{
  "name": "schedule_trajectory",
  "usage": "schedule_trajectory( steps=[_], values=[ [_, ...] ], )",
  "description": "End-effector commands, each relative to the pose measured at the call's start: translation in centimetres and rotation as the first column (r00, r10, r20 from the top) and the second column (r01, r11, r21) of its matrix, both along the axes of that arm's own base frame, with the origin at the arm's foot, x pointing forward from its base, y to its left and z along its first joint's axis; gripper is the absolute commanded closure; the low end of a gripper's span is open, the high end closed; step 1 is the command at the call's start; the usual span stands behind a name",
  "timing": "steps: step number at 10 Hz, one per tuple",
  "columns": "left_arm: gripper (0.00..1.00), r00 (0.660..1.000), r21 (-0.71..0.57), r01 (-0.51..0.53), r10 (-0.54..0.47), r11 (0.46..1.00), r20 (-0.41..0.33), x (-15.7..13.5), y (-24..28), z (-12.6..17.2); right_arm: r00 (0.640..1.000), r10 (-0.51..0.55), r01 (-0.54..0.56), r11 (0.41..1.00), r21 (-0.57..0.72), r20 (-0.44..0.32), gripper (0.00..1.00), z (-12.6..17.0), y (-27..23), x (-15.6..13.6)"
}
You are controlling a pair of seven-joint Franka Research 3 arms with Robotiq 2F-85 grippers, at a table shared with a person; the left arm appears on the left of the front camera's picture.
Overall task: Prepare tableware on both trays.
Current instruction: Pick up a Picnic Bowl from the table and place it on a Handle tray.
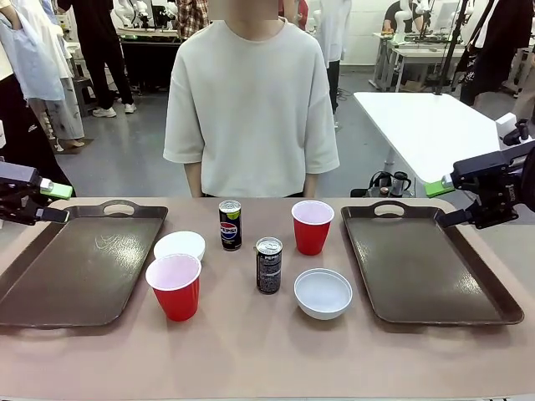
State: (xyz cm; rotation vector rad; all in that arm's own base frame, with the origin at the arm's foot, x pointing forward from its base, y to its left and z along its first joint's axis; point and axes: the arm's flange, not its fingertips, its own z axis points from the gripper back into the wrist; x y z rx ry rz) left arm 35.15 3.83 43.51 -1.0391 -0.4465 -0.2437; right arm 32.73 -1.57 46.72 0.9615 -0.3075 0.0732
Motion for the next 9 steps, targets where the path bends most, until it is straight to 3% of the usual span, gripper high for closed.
schedule_trajectory(
  steps=[1, 9],
  values=[
    [0.00, 1.000, -0.019, -0.001, 0.001, 1.000, 0.025, 0.25, 0.04, -0.14, 1.000, 0.011, -0.011, 1.000, 0.022, 0.020, 0.00, -0.06, 0.14, 0.54],
    [0.00, 1.000, -0.019, -0.001, 0.001, 1.000, 0.025, 0.25, 0.04, -0.14, 1.000, 0.011, -0.011, 1.000, 0.022, 0.020, 0.00, -0.06, 0.14, 0.54]
  ],
)
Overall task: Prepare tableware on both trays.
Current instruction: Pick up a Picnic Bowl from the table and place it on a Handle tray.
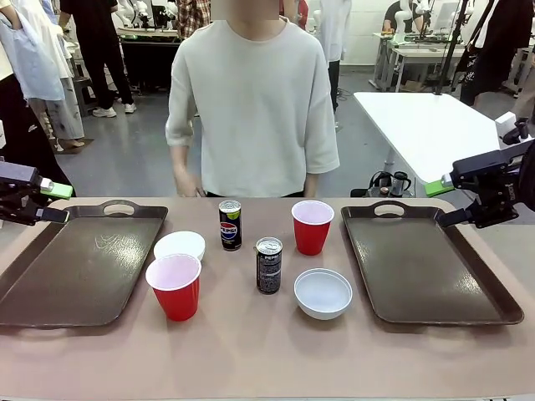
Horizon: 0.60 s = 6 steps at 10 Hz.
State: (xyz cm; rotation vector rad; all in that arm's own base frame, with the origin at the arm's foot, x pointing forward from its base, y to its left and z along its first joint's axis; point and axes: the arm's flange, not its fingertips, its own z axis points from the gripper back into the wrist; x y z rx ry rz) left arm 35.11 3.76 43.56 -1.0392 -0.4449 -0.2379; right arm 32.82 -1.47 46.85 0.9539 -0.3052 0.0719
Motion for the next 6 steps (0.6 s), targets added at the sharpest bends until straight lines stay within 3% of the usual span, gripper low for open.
schedule_trajectory(
  steps=[1, 5, 6],
  values=[
    [0.00, 1.000, -0.018, 0.003, -0.003, 1.000, 0.029, 0.3, 0.1, -0.2, 1.000, 0.012, -0.012, 0.999, 0.030, 0.023, 0.00, -0.2, 0.0, 0.4],
    [0.00, 1.000, -0.018, 0.003, -0.003, 1.000, 0.029, 0.3, 0.1, -0.2, 1.000, 0.001, -0.001, 1.000, 0.000, -0.001, 0.00, -0.1, 0.0, 0.0],
    [0.00, 1.000, -0.018, 0.003, -0.003, 1.000, 0.029, 0.3, 0.1, -0.2, 0.999, 0.051, -0.052, 0.995, -0.081, -0.006, 0.00, 4.4, 1.4, -1.1]
  ],
)
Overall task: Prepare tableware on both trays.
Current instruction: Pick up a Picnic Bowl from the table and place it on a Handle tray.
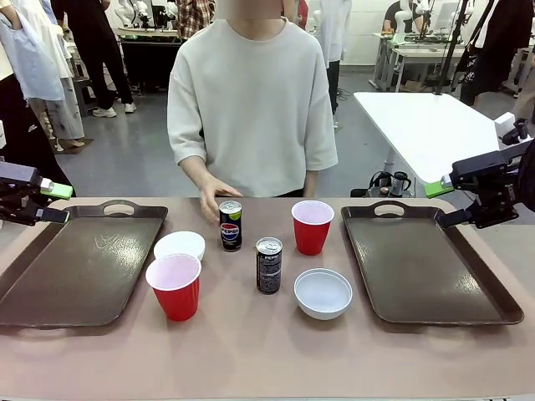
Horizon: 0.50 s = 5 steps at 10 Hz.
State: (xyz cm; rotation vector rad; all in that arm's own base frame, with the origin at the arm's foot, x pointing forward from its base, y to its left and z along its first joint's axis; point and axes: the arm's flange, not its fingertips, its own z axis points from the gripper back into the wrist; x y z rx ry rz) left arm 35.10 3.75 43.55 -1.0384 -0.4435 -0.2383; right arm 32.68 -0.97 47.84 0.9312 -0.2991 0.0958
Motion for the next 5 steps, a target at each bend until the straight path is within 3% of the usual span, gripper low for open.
schedule_trajectory(
  steps=[1, 3, 5],
  values=[
    [0.00, 1.000, -0.019, 0.003, -0.002, 1.000, 0.030, 0.3, 0.1, -0.2, 0.996, 0.043, -0.059, 0.973, -0.224, -0.075, 0.00, 6.3, 3.2, -1.2],
    [0.00, 1.000, -0.019, 0.003, -0.002, 1.000, 0.030, 0.3, 0.1, -0.2, 0.986, 0.086, -0.139, 0.901, -0.410, -0.146, 0.00, 8.1, 9.0, -1.0],
    [0.00, 1.000, -0.019, 0.003, -0.002, 1.000, 0.030, 0.3, 0.1, -0.2, 0.970, 0.106, -0.208, 0.830, -0.517, -0.221, 0.00, 6.6, 13.9, -0.6]
  ],
)
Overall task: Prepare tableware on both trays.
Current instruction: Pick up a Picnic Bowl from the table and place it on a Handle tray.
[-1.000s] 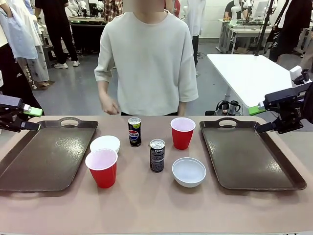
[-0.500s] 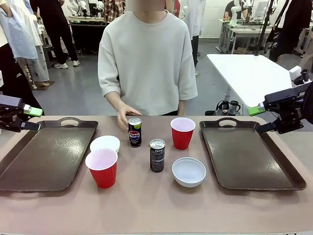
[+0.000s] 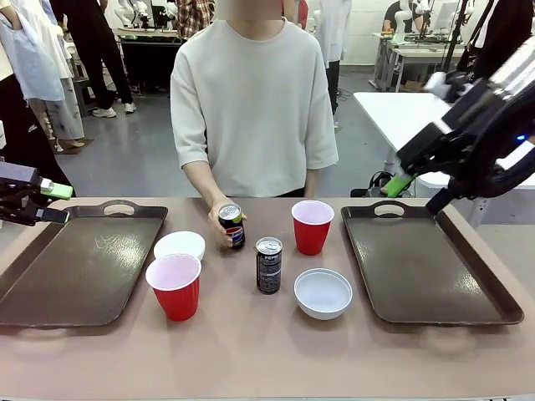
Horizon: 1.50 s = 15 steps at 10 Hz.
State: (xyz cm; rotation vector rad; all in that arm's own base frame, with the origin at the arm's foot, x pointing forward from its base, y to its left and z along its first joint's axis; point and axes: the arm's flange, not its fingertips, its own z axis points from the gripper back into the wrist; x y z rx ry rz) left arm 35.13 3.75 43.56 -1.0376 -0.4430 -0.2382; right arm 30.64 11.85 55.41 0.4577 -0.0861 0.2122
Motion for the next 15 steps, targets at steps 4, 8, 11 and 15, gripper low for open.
schedule_trajectory(
  steps=[4, 8, 11, 15],
  values=[
    [0.00, 1.000, -0.020, 0.003, -0.002, 1.000, 0.030, 0.3, 0.1, -0.2, 0.994, 0.061, -0.071, 0.990, -0.120, -0.087, 0.00, -3.3, 4.4, 0.4],
    [0.00, 1.000, -0.020, 0.003, -0.002, 1.000, 0.030, 0.3, 0.1, -0.2, 0.993, 0.053, -0.078, 0.965, -0.249, -0.105, 0.00, -7.5, 6.6, 1.1],
    [0.00, 1.000, -0.020, 0.003, -0.002, 1.000, 0.030, 0.3, 0.1, -0.2, 0.998, -0.017, 0.034, 0.943, -0.330, 0.054, 0.00, -13.1, 9.6, 2.3],
    [0.00, 1.000, -0.020, 0.003, -0.002, 1.000, 0.030, 0.3, 0.1, -0.2, 0.977, -0.124, 0.177, 0.928, -0.328, 0.175, 0.00, -17.8, 10.3, 3.5]
  ],
)
